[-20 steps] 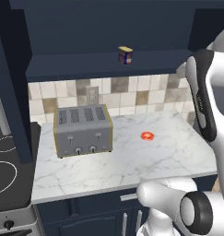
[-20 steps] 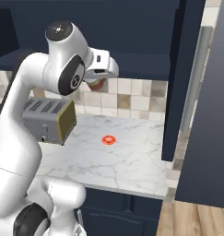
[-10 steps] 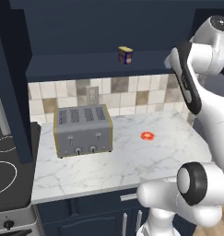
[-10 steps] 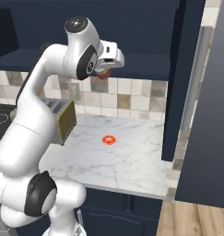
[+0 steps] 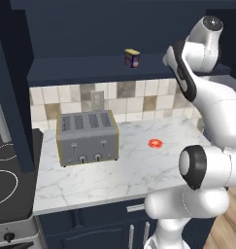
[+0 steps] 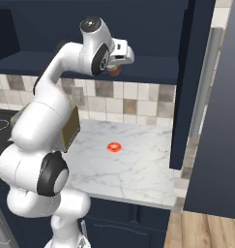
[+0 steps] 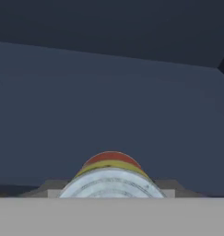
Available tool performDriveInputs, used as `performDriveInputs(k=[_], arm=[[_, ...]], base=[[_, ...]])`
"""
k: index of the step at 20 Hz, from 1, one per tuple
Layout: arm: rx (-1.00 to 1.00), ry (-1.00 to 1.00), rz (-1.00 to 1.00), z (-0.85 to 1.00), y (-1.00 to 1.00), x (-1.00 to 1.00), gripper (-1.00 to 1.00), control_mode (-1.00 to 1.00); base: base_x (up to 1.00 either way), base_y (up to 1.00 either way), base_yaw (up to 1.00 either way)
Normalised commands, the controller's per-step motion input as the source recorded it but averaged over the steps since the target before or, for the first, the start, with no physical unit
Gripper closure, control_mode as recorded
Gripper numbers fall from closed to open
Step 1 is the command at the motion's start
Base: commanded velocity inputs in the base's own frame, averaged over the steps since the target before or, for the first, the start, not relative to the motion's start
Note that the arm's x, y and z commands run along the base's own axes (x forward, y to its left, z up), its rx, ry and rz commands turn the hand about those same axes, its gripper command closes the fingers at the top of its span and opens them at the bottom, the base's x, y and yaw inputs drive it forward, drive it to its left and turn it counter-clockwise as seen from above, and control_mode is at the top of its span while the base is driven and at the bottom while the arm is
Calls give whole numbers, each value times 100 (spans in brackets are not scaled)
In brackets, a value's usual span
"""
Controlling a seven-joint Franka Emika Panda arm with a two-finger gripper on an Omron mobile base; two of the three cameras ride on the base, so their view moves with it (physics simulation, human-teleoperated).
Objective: Restock the canned food cabinet by taking the new fresh canned food from the counter and placing it in the cabinet. Then, take the old canned food from the cabinet and place it on the counter.
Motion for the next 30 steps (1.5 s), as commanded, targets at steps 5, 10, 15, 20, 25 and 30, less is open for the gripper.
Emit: performDriveInputs(k=[5,10,15,20,25,30], arm=[[0,-5,0,-7,0,54,100,-100],[0,-5,0,-15,0,53,100,-100],[0,-2,0,-13,-2,45,-100,-100],[0,-2,0,-2,-3,4,-100,-100],[0,-4,0,-1,0,13,-100,-100],[0,-11,0,-2,0,21,-100,-100]], base=[[0,0,0],[0,0,0],[0,0,0],[0,0,0],[0,0,0],[0,0,0]])
